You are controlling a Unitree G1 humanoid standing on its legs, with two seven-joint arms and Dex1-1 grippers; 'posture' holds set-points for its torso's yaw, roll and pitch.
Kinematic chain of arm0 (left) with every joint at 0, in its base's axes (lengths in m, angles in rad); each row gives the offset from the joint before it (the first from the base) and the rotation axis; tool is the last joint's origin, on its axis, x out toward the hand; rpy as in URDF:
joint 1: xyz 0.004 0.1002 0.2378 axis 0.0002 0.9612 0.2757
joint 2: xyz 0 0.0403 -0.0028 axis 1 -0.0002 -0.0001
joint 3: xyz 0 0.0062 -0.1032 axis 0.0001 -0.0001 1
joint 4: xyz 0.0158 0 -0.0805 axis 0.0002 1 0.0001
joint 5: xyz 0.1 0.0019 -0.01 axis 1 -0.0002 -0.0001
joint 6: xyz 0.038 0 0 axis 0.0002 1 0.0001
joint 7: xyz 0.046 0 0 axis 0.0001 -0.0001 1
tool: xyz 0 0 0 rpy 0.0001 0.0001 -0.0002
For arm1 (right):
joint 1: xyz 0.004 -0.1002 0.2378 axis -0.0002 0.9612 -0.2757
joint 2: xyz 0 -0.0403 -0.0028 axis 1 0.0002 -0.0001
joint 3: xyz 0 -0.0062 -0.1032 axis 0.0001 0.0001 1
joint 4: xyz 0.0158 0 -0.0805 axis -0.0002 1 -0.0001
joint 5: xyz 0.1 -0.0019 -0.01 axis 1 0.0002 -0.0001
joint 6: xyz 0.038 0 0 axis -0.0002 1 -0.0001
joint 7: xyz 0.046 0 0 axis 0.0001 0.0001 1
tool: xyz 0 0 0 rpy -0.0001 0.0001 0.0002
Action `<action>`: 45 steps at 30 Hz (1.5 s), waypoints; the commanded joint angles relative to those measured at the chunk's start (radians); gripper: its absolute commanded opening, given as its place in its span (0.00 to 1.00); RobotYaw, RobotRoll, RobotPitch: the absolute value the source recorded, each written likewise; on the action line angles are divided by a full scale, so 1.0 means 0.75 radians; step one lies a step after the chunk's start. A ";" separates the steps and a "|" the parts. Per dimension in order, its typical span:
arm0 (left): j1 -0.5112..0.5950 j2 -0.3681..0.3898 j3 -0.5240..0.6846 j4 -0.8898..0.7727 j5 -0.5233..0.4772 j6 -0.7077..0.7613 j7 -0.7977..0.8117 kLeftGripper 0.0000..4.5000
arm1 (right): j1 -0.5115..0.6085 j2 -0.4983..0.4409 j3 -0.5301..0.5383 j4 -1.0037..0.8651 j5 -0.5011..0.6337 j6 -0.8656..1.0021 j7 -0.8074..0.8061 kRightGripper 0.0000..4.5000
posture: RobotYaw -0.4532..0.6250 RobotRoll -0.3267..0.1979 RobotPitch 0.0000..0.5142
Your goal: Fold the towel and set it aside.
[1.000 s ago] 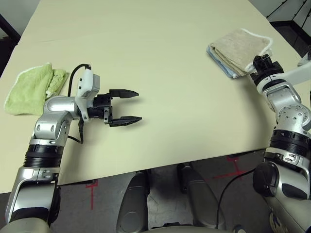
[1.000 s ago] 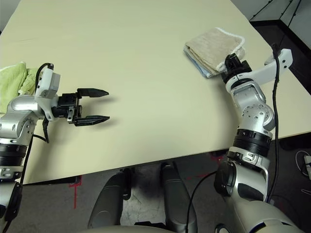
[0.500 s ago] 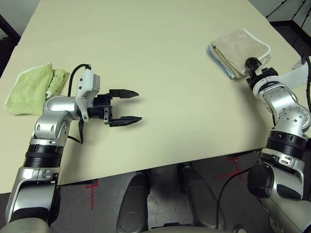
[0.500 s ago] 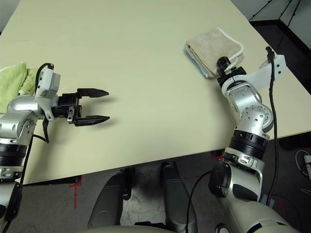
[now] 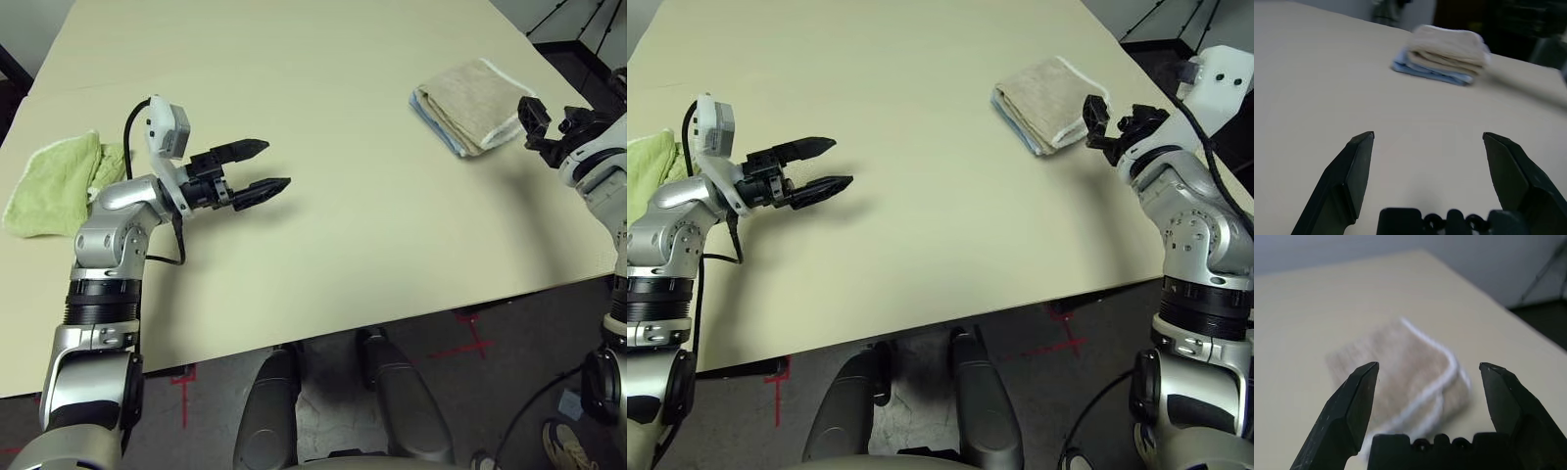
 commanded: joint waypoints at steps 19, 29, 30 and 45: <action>-0.346 -0.088 0.156 0.991 0.490 -0.952 1.082 1.00 | -0.514 0.329 0.103 1.450 -0.393 -1.130 0.260 0.99 | 0.48 0.62 0.37; -0.388 -0.024 0.148 1.147 0.480 -0.951 1.004 1.00 | -0.558 0.316 0.063 1.500 -0.401 -1.045 0.244 0.99 | 0.47 0.62 0.41; -0.380 -0.026 0.152 1.145 0.472 -0.948 0.996 1.00 | -0.553 0.314 0.055 1.499 -0.395 -1.040 0.247 0.99 | 0.46 0.62 0.41; -0.361 -0.004 0.152 1.128 0.475 -0.873 0.975 1.00 | -0.524 0.307 0.036 1.480 -0.414 -1.014 0.249 0.99 | 0.45 0.62 0.38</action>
